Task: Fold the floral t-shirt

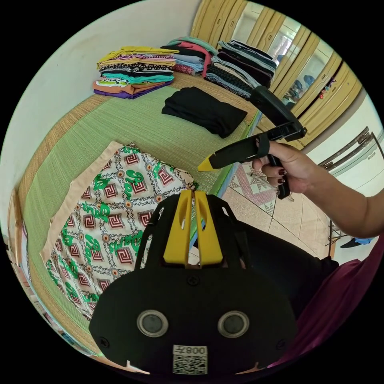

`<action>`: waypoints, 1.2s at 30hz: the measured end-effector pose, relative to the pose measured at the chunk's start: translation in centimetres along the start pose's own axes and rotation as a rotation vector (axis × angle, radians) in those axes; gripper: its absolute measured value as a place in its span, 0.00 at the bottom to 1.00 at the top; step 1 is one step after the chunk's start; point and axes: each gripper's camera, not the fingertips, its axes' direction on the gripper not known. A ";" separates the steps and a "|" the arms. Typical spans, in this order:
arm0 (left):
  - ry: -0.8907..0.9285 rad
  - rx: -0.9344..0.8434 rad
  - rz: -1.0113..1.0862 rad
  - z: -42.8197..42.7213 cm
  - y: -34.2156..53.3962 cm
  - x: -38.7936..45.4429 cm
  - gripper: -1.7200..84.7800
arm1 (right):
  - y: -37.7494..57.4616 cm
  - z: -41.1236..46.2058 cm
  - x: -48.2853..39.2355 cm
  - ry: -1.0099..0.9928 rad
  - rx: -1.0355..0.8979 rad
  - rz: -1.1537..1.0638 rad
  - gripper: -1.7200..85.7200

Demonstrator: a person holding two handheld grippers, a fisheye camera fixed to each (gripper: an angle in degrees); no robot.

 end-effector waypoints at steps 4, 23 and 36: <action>0.040 0.007 -0.031 0.8 -0.1 0.4 0.03 | -2.9 0.9 2.4 -0.046 0.014 0.060 0.10; 0.153 0.020 -0.028 2.0 -1.3 2.2 0.03 | -16.0 9.0 4.3 -0.007 -0.023 0.134 0.09; 0.214 0.044 -0.040 -1.2 0.6 1.5 0.03 | -16.5 9.3 2.9 -0.005 0.008 0.127 0.04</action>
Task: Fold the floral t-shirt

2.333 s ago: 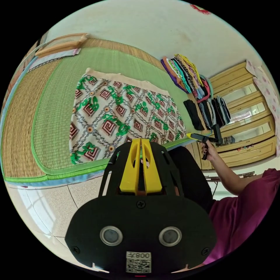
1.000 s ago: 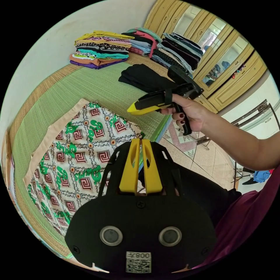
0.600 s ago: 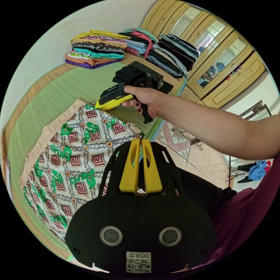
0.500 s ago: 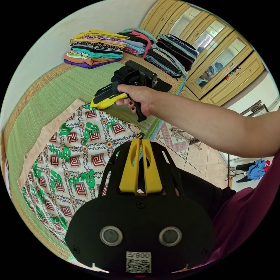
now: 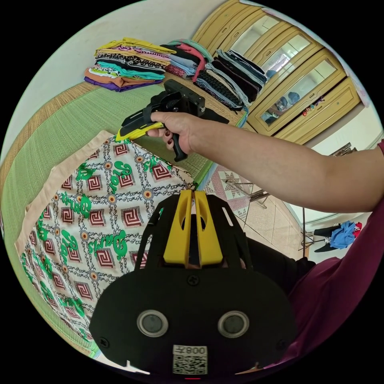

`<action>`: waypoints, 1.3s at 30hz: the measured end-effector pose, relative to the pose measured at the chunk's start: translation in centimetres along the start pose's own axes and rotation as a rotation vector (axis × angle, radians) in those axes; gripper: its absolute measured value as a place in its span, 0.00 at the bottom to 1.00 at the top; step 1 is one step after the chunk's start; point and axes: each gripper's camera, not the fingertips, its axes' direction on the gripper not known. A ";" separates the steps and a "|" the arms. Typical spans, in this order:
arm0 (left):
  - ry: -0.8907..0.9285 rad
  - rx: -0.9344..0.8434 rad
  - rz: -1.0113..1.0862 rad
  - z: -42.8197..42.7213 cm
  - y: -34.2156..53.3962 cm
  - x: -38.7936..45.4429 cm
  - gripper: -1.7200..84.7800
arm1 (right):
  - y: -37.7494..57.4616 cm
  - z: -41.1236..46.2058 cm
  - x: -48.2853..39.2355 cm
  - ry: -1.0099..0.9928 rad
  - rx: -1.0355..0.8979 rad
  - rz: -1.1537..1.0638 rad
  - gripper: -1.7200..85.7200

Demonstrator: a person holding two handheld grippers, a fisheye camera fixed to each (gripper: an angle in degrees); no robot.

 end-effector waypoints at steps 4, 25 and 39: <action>0.029 0.019 0.012 -2.2 0.9 0.2 0.03 | 0.7 -1.1 -0.8 0.012 0.025 -0.008 0.04; 0.090 0.335 -0.225 -27.9 19.8 -8.2 0.03 | 2.7 2.6 -17.2 -0.113 0.097 -0.155 0.03; 0.066 0.507 -0.592 -44.2 42.3 -18.9 0.03 | 2.8 18.0 -34.6 -0.022 -0.048 -0.316 0.03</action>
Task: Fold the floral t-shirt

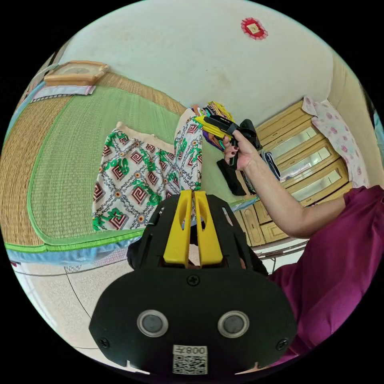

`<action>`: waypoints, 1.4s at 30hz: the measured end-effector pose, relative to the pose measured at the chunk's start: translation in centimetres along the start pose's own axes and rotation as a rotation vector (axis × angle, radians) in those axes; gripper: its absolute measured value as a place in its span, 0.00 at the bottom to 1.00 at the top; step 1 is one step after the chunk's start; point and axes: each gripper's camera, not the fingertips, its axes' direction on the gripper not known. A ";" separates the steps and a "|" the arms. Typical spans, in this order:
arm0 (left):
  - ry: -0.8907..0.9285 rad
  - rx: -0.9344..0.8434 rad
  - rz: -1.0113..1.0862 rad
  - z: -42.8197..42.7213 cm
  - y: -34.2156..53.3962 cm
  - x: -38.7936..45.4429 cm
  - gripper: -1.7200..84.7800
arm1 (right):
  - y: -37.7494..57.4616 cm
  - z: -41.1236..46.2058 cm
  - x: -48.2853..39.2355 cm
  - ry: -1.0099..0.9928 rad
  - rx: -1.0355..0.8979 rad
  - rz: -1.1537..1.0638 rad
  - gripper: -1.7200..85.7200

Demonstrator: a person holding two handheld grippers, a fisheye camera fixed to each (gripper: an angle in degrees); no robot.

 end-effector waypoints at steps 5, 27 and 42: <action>0.020 0.046 -0.112 -6.6 1.3 -5.6 0.03 | -1.8 5.3 -2.6 0.033 -0.054 -0.001 0.03; 0.146 0.078 -0.439 -22.6 4.7 -21.8 0.03 | -9.2 24.7 -6.3 0.204 -0.305 0.053 0.04; 0.256 0.192 -0.462 -32.1 5.2 -24.4 0.03 | -10.8 21.3 -9.4 0.120 -0.216 0.009 0.04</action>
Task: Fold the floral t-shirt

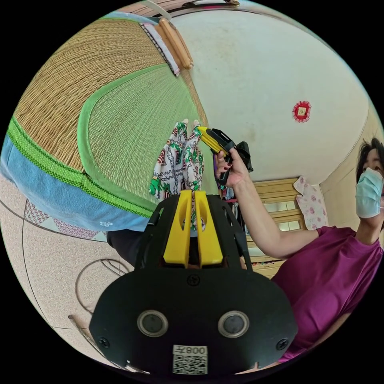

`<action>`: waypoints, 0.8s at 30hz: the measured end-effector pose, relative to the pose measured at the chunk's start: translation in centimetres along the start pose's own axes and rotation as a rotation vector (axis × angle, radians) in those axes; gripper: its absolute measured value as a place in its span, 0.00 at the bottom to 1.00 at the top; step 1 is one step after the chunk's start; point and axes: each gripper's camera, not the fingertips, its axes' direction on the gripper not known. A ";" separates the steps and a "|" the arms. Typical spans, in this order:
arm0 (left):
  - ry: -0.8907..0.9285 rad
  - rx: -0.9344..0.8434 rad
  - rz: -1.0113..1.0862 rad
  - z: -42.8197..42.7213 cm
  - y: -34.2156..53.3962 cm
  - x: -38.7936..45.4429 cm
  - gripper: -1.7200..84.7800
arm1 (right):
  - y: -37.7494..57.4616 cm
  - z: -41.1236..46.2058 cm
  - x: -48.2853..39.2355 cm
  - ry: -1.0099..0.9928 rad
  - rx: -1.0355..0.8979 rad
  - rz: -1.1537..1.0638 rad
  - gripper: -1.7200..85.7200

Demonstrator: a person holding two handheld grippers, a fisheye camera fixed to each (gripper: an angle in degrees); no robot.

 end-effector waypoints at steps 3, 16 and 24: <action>0.001 0.016 -0.011 -1.5 -0.2 -0.2 0.03 | 0.0 -1.0 -0.4 -0.014 0.036 0.006 0.04; -0.044 0.097 -0.086 -6.2 -0.7 -2.1 0.04 | -3.1 2.0 -0.6 0.038 -0.053 0.026 0.04; -0.116 0.093 0.017 -8.1 -0.4 1.4 0.05 | -1.8 -1.7 -2.6 -0.016 0.000 -0.050 0.05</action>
